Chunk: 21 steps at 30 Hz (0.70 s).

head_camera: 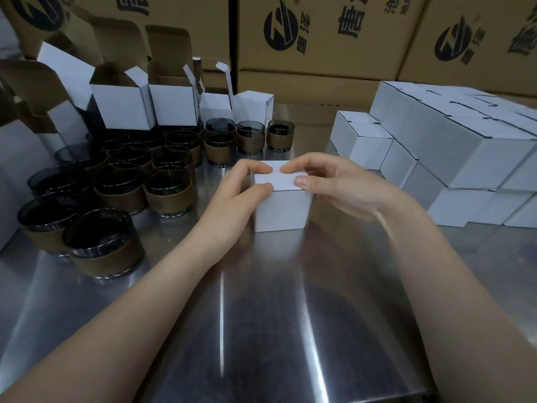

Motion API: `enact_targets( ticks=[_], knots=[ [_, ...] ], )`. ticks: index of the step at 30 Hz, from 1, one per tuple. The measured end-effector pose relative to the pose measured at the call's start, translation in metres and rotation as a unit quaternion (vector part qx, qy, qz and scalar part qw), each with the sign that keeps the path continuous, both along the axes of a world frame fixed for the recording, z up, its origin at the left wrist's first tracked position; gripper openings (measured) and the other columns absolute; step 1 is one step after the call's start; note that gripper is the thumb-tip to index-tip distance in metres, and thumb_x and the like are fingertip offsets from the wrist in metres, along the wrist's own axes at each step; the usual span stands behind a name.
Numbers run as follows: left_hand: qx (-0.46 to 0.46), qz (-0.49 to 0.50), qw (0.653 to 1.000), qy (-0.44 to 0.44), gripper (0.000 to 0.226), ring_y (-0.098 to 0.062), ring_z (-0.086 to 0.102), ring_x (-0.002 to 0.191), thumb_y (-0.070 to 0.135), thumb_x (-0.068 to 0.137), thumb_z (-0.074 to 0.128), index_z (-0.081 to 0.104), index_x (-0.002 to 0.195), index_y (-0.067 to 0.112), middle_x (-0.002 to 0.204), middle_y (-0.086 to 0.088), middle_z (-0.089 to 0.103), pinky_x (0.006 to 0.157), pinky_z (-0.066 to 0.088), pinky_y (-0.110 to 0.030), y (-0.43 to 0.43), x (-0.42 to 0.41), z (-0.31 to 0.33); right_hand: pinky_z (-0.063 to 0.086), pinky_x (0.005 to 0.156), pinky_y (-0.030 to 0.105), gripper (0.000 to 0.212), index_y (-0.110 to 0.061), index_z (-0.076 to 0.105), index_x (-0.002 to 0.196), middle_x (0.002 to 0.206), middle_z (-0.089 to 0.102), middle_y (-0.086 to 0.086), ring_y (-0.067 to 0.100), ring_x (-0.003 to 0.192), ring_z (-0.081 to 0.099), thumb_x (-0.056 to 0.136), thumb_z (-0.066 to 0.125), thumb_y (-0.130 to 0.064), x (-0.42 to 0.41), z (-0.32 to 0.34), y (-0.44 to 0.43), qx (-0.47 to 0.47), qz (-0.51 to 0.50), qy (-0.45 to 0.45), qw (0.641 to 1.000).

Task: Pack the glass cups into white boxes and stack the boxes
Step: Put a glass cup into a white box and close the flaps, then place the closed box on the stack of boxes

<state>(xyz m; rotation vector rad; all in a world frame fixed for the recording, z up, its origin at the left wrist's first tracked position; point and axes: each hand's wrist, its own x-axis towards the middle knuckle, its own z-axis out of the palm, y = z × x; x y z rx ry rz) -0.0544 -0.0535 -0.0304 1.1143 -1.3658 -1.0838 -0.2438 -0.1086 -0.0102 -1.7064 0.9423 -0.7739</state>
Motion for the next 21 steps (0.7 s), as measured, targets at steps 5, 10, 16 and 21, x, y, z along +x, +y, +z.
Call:
enact_targets(
  ticks=[5,10,16,21],
  knots=[
    [0.021,-0.005,1.0,0.005,0.02,-0.026,0.051,0.125,0.008,0.097,0.05,0.058,0.11,0.022,0.134,-0.01,0.048,0.11,0.04,-0.049,-0.002,-0.002,0.0,0.047,0.078,0.019,0.018,-0.017,0.065,0.106,0.097,0.064,-0.003,0.006,0.09,0.059,0.094,0.057,-0.005,0.001,0.001,0.001,0.013,-0.004,-0.008,1.0],
    [0.024,0.0,0.999,0.032,0.024,-0.027,0.049,0.128,0.009,0.098,0.049,0.058,0.114,0.023,0.138,-0.011,0.047,0.112,0.037,-0.05,-0.002,-0.005,-0.003,0.048,0.086,0.021,0.018,-0.023,0.066,0.108,0.106,0.066,-0.006,0.008,0.099,0.061,0.093,0.062,-0.013,0.002,0.006,0.007,-0.031,-0.041,0.061,0.997],
    [-0.012,0.003,0.999,0.035,0.04,0.002,0.051,0.116,0.019,0.098,0.056,0.041,0.134,0.03,0.123,0.018,0.049,0.095,0.047,-0.015,-0.003,-0.003,-0.011,0.043,0.09,0.018,0.018,-0.029,0.066,0.103,0.117,0.058,-0.009,0.004,0.107,0.056,0.092,0.06,-0.016,0.015,0.014,0.02,-0.206,-0.173,0.128,0.955],
    [-0.028,0.025,0.998,0.047,0.039,0.014,0.052,0.11,0.021,0.098,0.056,0.041,0.135,0.022,0.125,0.012,0.052,0.087,0.046,-0.006,-0.003,-0.005,-0.014,0.029,0.094,0.029,0.038,-0.031,0.066,0.107,0.109,0.058,-0.017,0.007,0.11,0.047,0.073,0.051,-0.035,0.04,0.012,0.04,-0.297,-0.188,0.215,0.911]
  ],
)
